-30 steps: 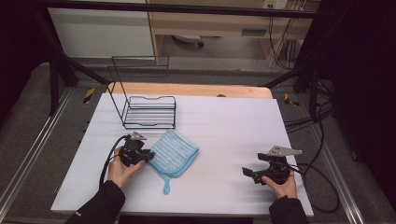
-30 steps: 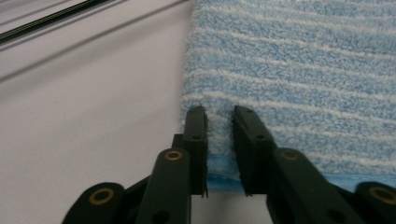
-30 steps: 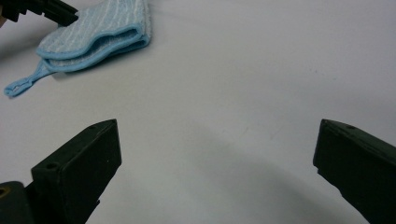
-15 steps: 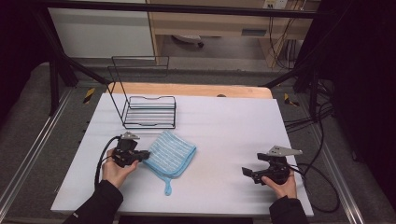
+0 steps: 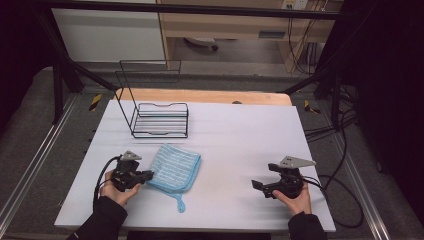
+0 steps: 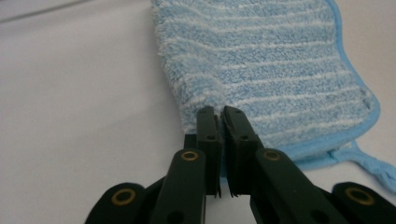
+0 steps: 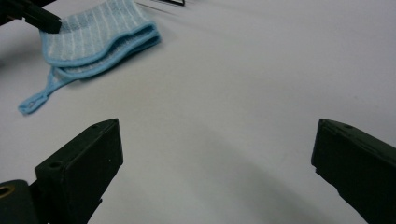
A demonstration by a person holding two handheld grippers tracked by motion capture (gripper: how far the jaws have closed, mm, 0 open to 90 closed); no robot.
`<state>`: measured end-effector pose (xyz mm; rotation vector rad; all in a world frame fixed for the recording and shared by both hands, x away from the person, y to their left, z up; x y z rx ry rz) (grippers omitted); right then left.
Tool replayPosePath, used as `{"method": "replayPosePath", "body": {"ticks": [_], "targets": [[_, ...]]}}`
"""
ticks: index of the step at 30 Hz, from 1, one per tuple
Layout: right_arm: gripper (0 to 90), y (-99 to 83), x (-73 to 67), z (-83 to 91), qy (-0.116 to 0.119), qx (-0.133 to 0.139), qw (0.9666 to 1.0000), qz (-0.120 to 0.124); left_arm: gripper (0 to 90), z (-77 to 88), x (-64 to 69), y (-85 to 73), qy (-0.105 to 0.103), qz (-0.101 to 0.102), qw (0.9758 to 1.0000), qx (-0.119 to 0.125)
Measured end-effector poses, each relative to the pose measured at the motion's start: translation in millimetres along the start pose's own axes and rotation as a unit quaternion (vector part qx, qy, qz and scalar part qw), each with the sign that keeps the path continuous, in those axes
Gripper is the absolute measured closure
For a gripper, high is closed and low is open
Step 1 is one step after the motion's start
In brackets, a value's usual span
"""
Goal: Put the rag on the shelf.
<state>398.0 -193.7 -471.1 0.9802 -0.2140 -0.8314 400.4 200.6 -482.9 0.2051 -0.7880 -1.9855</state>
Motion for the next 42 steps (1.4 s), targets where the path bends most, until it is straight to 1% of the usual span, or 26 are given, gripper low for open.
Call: {"method": "replayPosePath", "body": {"ticks": [3,4,8,10,13,15,17,19,21,24,25,26,27,28,29,30,31,32,33,35,39,42], "targets": [[3.6,5.8,-11.0,-5.8,0.007,0.003,0.9999,0.010,85.3,4.3,1.2,-8.7,0.001,0.006,1.0000,0.001],[3.7,7.6,-15.2,-8.4,0.010,0.003,0.9999,0.010,85.3,5.7,1.2,-11.3,0.000,0.007,1.0000,0.001],[3.8,11.0,-29.1,-18.5,0.020,-0.006,0.9995,0.023,85.1,10.9,2.6,-19.5,0.002,0.013,0.9999,0.002],[4.0,12.2,-34.8,-22.3,0.024,-0.009,0.9994,0.024,84.8,12.0,3.8,-22.9,0.004,0.011,0.9999,0.003],[4.6,13.7,-39.9,-26.7,0.027,-0.010,0.9992,0.026,84.4,11.7,3.4,-24.9,0.005,0.009,0.9999,0.002],[4.9,13.6,-41.1,-28.4,0.030,-0.010,0.9993,0.021,83.3,11.4,3.0,-24.3,0.002,0.007,1.0000,0.003],[4.9,12.6,-39.8,-29.5,0.024,-0.014,0.9994,0.022,80.5,12.9,3.5,-22.0,0.001,0.001,1.0000,0.008],[4.9,11.6,-38.4,-30.2,0.019,-0.018,0.9994,0.023,74.3,16.2,6.6,-17.3,0.001,-0.014,0.9997,0.022],[4.8,11.2,-37.4,-30.7,0.017,-0.020,0.9994,0.024,65.0,19.2,13.2,-10.8,0.001,-0.029,0.9989,0.037],[4.8,10.8,-36.7,-31.4,0.014,-0.023,0.9994,0.023,55.3,20.6,28.8,-0.2,-0.003,-0.058,0.9970,0.052],[4.8,10.6,-36.5,-31.6,0.014,-0.024,0.9994,0.023,53.6,18.5,36.8,2.8,-0.010,-0.065,0.9964,0.053],[4.8,10.4,-36.4,-31.6,0.013,-0.025,0.9993,0.023,52.5,15.6,44.3,5.0,-0.013,-0.079,0.9956,0.050],[4.8,10.5,-36.2,-31.7,0.012,-0.025,0.9994,0.023,52.1,11.7,51.2,6.1,-0.015,-0.095,0.9944,0.042],[4.8,10.5,-36.0,-31.7,0.011,-0.025,0.9994,0.023,52.0,6.5,58.4,6.4,-0.020,-0.105,0.9937,0.033],[4.8,10.5,-35.9,-31.6,0.011,-0.025,0.9994,0.022,52.3,6.5,58.4,6.4,-0.020,-0.105,0.9937,0.033],[4.8,10.4,-35.8,-31.5,0.010,-0.025,0.9994,0.022,53.2,-5.4,71.1,4.7,-0.031,-0.119,0.9923,0.011],[4.8,10.4,-35.7,-31.3,0.010,-0.025,0.9994,0.022,54.1,-11.0,75.6,3.5,-0.034,-0.126,0.9914,0.001],[4.8,10.4,-35.7,-31.1,0.010,-0.025,0.9994,0.023,55.0,-11.0,75.6,3.5,-0.034,-0.126,0.9914,0.001],[4.8,10.4,-35.6,-30.9,0.009,-0.026,0.9994,0.023,55.7,-20.1,81.0,0.6,-0.034,-0.137,0.9898,-0.014],[4.8,10.2,-35.5,-30.6,0.009,-0.027,0.9993,0.022,55.9,-25.8,81.6,-1.2,-0.027,-0.145,0.9889,-0.020],[4.8,9.6,-35.3,-31.9,0.009,-0.030,0.9992,0.023,55.8,-31.5,79.6,-3.2,-0.034,-0.143,0.9889,-0.022],[4.8,9.6,-35.2,-31.9,0.009,-0.030,0.9993,0.023,55.6,-34.6,80.6,-4.7,-0.031,-0.146,0.9885,-0.024]]}}
Point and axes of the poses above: each handheld gripper's, and its own axes: z roughly backward along the jaws, y roughly out of its top, x roughly to its right, the point moved 8 cm from there along -z, roughly forward along the jaws, and after that the axes turned 2 degrees about -x, right-handed, at the moved point
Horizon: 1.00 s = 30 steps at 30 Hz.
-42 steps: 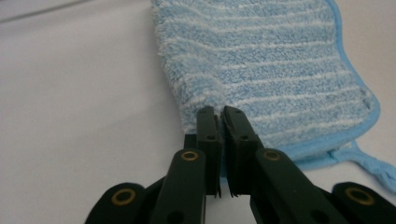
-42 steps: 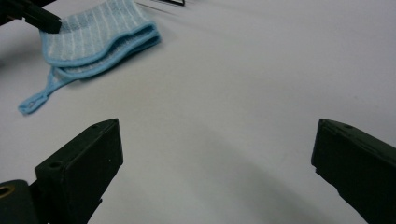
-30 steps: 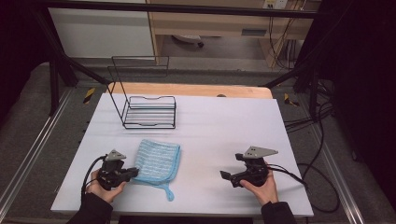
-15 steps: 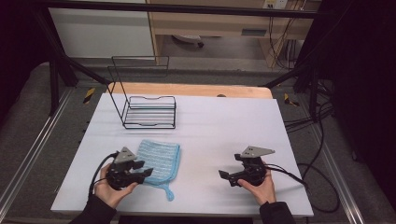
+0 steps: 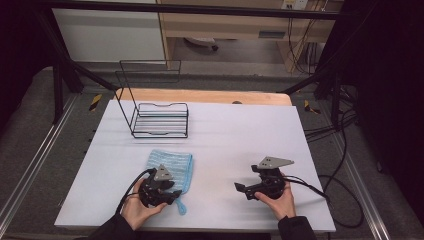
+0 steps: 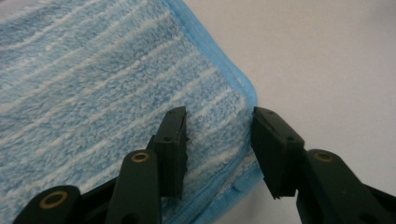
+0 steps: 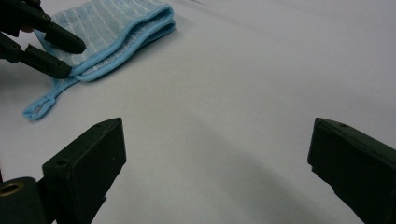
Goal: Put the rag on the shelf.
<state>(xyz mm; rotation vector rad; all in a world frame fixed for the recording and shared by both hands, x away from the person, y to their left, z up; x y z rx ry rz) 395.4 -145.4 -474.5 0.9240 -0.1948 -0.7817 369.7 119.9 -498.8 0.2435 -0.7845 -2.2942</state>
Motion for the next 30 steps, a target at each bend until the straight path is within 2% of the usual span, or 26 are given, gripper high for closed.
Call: {"method": "replayPosePath", "body": {"ticks": [7,9,12,18,22,25,26,30], "targets": [[4.7,0.7,-0.2,0.4,0.002,0.002,1.0000,-0.002,56.5,-2.1,0.8,-0.8,0.006,-0.007,0.9999,-0.008],[4.7,1.0,-0.2,0.4,0.002,0.003,1.0000,-0.002,59.9,-2.5,0.2,0.3,0.016,-0.011,0.9997,-0.018],[4.8,1.0,-0.9,0.5,0.003,0.003,1.0000,-0.004,69.9,-2.2,-2.6,1.5,0.018,-0.006,0.9995,-0.024],[4.9,0.2,-0.8,0.3,0.004,0.000,1.0000,0.000,79.1,5.3,-7.6,3.2,-0.011,0.008,0.9997,-0.019],[4.9,-0.7,-1.1,-0.4,0.005,-0.004,1.0000,0.001,81.6,14.9,-10.5,3.7,-0.018,0.009,0.9997,-0.017],[4.8,-0.8,-1.5,0.0,0.006,-0.004,1.0000,0.001,82.3,19.9,-11.3,3.7,-0.015,0.001,0.9997,-0.020],[4.8,-1.1,-1.5,0.3,0.006,-0.005,1.0000,0.002,82.4,26.0,-11.3,3.0,-0.017,-0.003,0.9996,-0.023],[4.9,-1.2,-1.5,0.2,0.006,-0.005,1.0000,0.001,81.6,26.4,-10.8,0.5,-0.020,0.002,0.9998,-0.007]]}}
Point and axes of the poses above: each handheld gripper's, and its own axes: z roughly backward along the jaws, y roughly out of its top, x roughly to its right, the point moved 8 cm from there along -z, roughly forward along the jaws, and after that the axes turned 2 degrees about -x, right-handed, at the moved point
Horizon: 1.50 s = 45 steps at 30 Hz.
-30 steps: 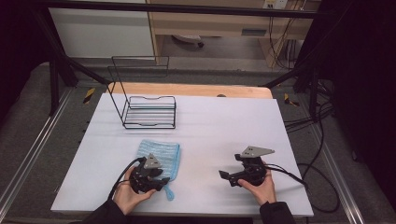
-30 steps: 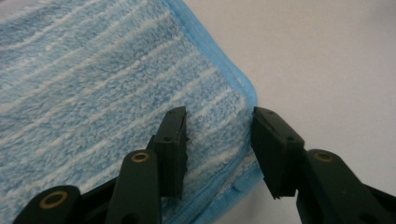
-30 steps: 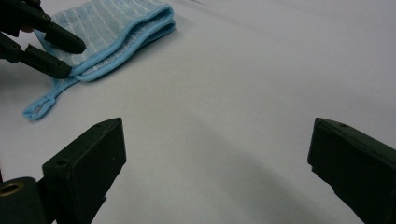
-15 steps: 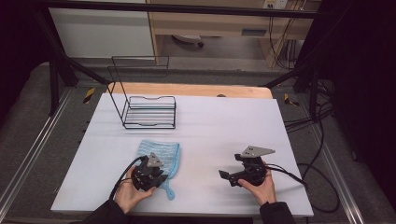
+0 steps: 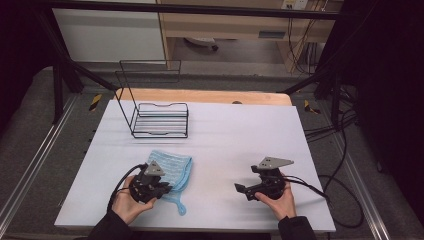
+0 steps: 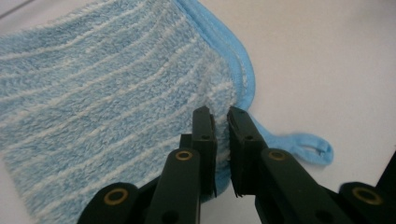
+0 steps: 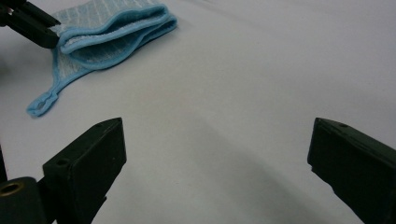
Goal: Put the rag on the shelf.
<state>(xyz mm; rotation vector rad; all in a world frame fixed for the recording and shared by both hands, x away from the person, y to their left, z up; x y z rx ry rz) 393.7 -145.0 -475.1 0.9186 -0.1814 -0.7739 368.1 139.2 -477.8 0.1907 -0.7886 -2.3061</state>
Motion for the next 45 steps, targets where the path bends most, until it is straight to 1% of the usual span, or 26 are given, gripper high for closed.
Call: {"method": "replayPosePath", "body": {"ticks": [2,3,4,5,7,10,12,16,18,21,24,25,26,27,28,29,30,32,33,34,35,37,39,41,43,45], "targets": [[4.8,-0.5,0.3,-1.1,0.000,-0.003,1.0000,0.001,78.9,-9.2,0.9,-0.4,0.011,-0.006,0.9999,0.005],[4.8,-0.7,-0.2,-1.3,0.001,-0.003,1.0000,-0.001,76.2,-15.2,2.3,-0.8,0.014,-0.010,0.9998,0.004],[4.8,-0.7,-0.2,-1.3,0.001,-0.003,1.0000,-0.001,73.3,-15.2,2.3,-0.8,0.014,-0.010,0.9998,0.004],[4.8,-0.5,0.1,-0.9,0.000,-0.002,1.0000,0.001,71.0,-22.5,3.7,-1.0,0.024,-0.017,0.9995,0.005],[4.8,0.0,0.1,-0.1,0.000,-0.001,1.0000,-0.001,67.5,-24.1,3.4,0.6,0.029,-0.014,0.9994,0.014],[4.8,-0.3,0.2,-0.6,0.000,-0.001,1.0000,0.002,65.0,-27.5,2.4,0.3,0.032,-0.010,0.9992,0.023],[4.8,-0.4,-0.1,-0.5,0.001,-0.001,1.0000,0.002,66.5,-28.5,2.5,-0.4,0.039,-0.009,0.9990,0.020],[4.8,0.5,0.1,0.5,0.001,0.001,1.0000,-0.001,76.3,-29.9,2.9,1.2,0.054,-0.013,0.9984,0.006],[4.8,0.2,-0.2,0.2,0.001,0.001,1.0000,0.000,79.4,-29.7,3.2,1.9,0.056,-0.015,0.9983,0.000],[4.8,-0.4,-0.3,0.0,0.002,-0.002,1.0000,0.001,81.8,-28.7,3.1,2.0,0.056,-0.021,0.9982,0.000],[5.0,-0.5,-0.6,0.3,0.004,-0.003,1.0000,0.001,82.5,-18.0,0.8,2.8,0.033,-0.019,0.9993,-0.002],[5.0,-0.5,-0.9,0.4,0.005,-0.002,1.0000,0.001,82.5,-18.0,0.8,2.8,0.033,-0.019,0.9993,-0.002],[5.1,-0.5,-1.0,0.5,0.005,-0.002,1.0000,0.001,82.6,-7.6,-0.1,3.5,0.027,-0.025,0.9993,-0.002],[5.1,-0.6,-1.0,0.5,0.005,-0.003,1.0000,0.001,82.5,-2.5,-0.1,3.9,0.023,-0.023,0.9995,0.002],[5.1,-0.7,-0.9,0.5,0.005,-0.003,1.0000,0.001,82.5,-2.5,-0.1,3.9,0.023,-0.023,0.9995,0.002],[5.2,-0.7,-0.9,0.4,0.005,-0.003,1.0000,0.002,82.5,5.3,-0.4,1.7,0.013,-0.025,0.9996,-0.005],[5.2,-0.8,-1.0,0.3,0.005,-0.003,1.0000,0.002,82.5,7.1,-0.4,-1.1,0.008,-0.027,0.9995,-0.013],[5.2,-0.9,-1.3,0.0,0.006,-0.003,1.0000,0.001,82.4,4.6,1.6,-9.9,-0.003,-0.031,0.9987,-0.039],[5.2,-1.0,-1.3,0.0,0.006,-0.003,1.0000,0.001,82.3,1.7,3.0,-14.5,-0.005,-0.034,0.9982,-0.048],[5.2,-1.0,-1.3,0.0,0.006,-0.003,1.0000,0.001,82.2,1.7,3.0,-14.5,-0.005,-0.034,0.9982,-0.048],[5.3,-0.9,-1.1,0.1,0.005,-0.003,1.0000,0.001,82.0,-3.6,5.8,-20.2,-0.002,-0.043,0.9977,-0.053],[5.3,-0.8,-1.0,0.1,0.005,-0.003,1.0000,0.001,81.4,-3.6,6.4,-19.5,0.000,-0.042,0.9980,-0.047],[5.3,-1.1,-1.4,-0.2,0.006,-0.004,1.0000,0.000,79.9,-4.3,6.3,-18.2,-0.006,-0.036,0.9988,-0.034],[5.3,-1.4,-1.2,-0.7,0.006,-0.005,1.0000,0.001,75.4,-4.7,5.3,-18.1,-0.014,-0.029,0.9991,-0.026],[5.3,-1.4,-1.3,-0.6,0.006,-0.005,1.0000,0.001,68.1,0.7,3.8,-15.1,-0.022,-0.019,0.9995,-0.012],[5.3,-1.1,-1.2,0.0,0.006,-0.004,1.0000,0.000,55.3,13.2,-1.2,-8.0,-0.015,-0.008,0.9997,0.019]]}}
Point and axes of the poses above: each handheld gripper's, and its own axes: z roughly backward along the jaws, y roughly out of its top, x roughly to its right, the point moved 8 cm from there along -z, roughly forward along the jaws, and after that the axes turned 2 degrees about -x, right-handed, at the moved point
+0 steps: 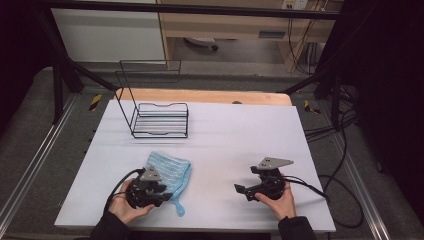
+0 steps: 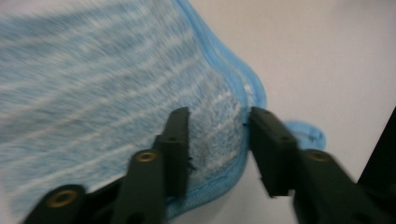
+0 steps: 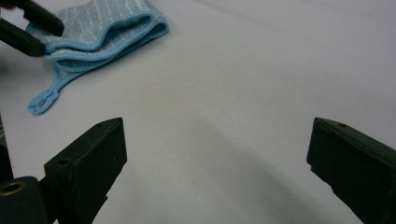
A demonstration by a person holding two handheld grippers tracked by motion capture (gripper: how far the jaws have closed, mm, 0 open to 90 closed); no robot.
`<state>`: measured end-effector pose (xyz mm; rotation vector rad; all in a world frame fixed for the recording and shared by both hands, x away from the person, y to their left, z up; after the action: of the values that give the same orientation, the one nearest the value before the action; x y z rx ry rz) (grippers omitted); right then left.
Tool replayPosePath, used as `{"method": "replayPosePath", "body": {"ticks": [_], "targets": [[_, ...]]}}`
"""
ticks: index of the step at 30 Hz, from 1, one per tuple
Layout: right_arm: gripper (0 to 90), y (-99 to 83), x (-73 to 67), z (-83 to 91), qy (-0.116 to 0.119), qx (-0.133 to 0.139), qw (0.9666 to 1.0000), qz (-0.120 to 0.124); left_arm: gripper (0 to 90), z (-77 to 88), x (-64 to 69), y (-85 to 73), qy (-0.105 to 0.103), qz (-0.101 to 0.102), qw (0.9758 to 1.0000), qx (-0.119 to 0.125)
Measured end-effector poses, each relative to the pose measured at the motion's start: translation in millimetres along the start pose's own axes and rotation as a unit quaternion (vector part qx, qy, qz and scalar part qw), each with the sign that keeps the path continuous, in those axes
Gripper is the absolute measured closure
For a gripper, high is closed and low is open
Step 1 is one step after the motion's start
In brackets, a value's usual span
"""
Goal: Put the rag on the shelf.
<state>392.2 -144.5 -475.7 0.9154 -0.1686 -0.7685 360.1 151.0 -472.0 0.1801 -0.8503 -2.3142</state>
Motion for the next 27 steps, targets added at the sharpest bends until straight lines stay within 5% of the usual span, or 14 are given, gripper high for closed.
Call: {"method": "replayPosePath", "body": {"ticks": [3,4,5,8,9,14,18,21,27], "targets": [[5.3,0.2,0.2,0.4,0.000,0.000,1.0000,0.001,45.2,24.0,-15.5,9.2,0.028,0.017,0.9982,0.050],[5.3,0.3,0.2,0.0,0.000,0.001,1.0000,0.001,43.4,24.0,-15.5,9.2,0.028,0.017,0.9982,0.050],[5.4,0.1,-0.1,-0.1,0.001,0.000,1.0000,-0.001,41.9,35.4,-31.7,7.0,0.052,0.041,0.9958,0.063],[5.7,0.3,-0.3,-0.7,0.001,0.001,1.0000,-0.003,42.7,39.3,-49.2,-3.2,0.081,0.070,0.9926,0.057],[5.9,0.3,-0.2,-0.9,0.001,0.001,1.0000,-0.003,43.9,37.4,-61.7,-18.0,0.092,0.097,0.9902,0.041],[6.8,0.9,-1.2,-3.2,0.005,0.002,0.9999,-0.010,55.6,23.1,-72.9,-46.1,0.082,0.134,0.9876,-0.001],[11.9,4.3,-2.9,-3.8,0.011,0.013,0.9997,-0.018,66.8,17.0,-68.8,-49.9,0.055,0.147,0.9876,-0.001],[15.6,14.4,-5.1,-9.2,0.005,0.021,0.9995,-0.023,72.0,14.3,-66.8,-50.5,0.054,0.150,0.9872,-0.003],[28.0,50.7,-30.1,-52.5,0.003,0.034,0.9993,-0.013,74.1,12.3,-65.8,-51.8,0.056,0.155,0.9864,0.003]]}}
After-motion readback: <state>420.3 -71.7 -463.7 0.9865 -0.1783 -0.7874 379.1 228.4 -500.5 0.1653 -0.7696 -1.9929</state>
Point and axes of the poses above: each handheld gripper's, and its own axes: z roughly backward along the jaws, y roughly out of its top, x roughly to its right, the point moved 8 cm from there along -z, roughly forward along the jaws, and after that the axes turned 2 degrees about -x, right-handed, at the moved point
